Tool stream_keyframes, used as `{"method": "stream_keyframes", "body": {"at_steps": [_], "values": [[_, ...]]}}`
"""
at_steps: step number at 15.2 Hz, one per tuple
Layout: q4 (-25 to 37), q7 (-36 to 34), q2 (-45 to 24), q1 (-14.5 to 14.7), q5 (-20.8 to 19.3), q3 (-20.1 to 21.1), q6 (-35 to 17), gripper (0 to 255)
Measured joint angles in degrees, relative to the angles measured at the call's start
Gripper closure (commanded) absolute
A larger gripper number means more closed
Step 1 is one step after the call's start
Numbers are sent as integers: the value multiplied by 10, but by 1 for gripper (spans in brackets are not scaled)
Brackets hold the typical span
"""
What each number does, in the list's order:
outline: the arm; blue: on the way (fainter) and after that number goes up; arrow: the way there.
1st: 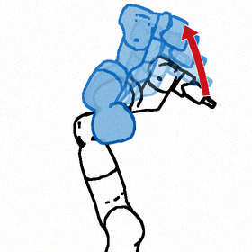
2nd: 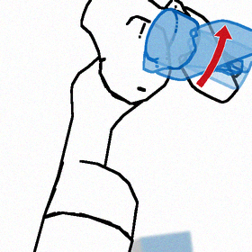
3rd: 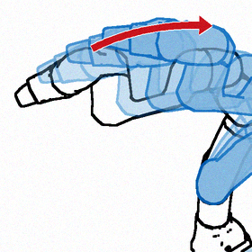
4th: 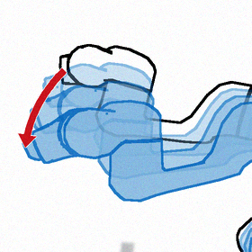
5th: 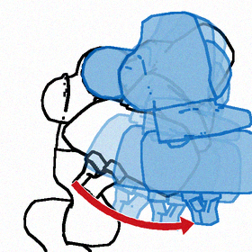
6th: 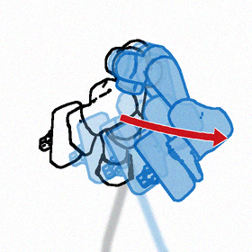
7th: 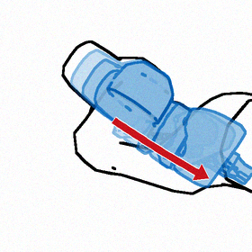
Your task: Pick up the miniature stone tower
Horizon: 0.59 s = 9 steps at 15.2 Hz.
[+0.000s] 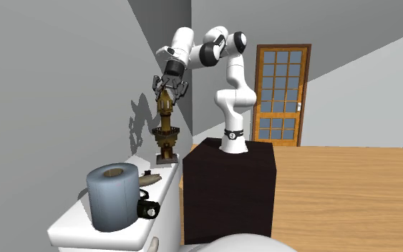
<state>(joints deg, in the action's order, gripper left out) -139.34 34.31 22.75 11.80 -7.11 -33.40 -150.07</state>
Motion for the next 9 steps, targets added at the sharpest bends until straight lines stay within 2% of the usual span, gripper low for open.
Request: {"method": "stream_keyframes", "body": {"at_steps": [9], "values": [[49,-13,23,-7,-8,19,72,255]]}}
